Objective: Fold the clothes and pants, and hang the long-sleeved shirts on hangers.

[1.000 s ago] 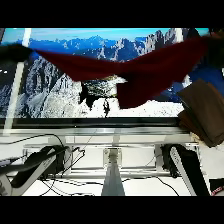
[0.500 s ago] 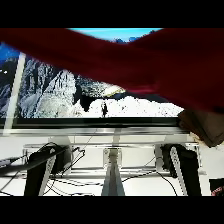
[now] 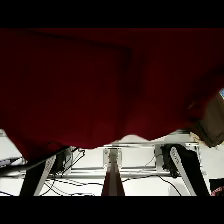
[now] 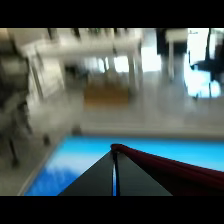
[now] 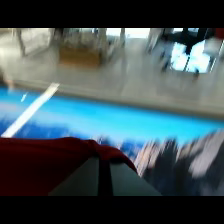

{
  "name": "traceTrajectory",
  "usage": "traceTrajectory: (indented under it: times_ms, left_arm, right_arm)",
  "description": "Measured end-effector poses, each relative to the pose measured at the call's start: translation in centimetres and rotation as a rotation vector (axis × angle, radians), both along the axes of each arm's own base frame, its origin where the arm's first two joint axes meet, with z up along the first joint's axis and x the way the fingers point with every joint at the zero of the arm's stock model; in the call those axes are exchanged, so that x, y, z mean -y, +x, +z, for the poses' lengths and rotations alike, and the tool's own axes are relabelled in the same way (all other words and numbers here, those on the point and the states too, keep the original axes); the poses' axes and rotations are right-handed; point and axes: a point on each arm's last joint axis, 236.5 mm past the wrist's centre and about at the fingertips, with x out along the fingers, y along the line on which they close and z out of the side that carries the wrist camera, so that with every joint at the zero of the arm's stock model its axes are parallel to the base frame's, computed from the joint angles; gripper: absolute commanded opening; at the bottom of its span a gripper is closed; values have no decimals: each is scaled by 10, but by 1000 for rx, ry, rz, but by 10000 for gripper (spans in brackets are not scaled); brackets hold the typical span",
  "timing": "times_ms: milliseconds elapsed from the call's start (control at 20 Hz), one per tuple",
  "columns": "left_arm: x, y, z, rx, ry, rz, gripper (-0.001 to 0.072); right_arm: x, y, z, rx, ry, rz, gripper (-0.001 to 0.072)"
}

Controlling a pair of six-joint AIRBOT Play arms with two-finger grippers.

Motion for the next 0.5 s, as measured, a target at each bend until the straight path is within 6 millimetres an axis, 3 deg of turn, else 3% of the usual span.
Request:
traceTrajectory:
  times_ms: [150, 300, 400, 500]
  left_arm:
    - [-16, 73, -111, -338, -85, -7, 9]
    - [-18, 131, -210, -564, -146, -32, 9]
    - [-10, 155, -267, -675, -185, -58, 9]
    - [3, 171, -314, -763, -221, -88, 9]
  right_arm:
    - [13, 53, -112, -357, 113, 16, 13]
    - [18, 91, -225, -631, 242, -3, 13]
    - [20, 113, -290, -737, 308, -48, 13]
    - [17, 132, -331, -783, 362, -85, 13]
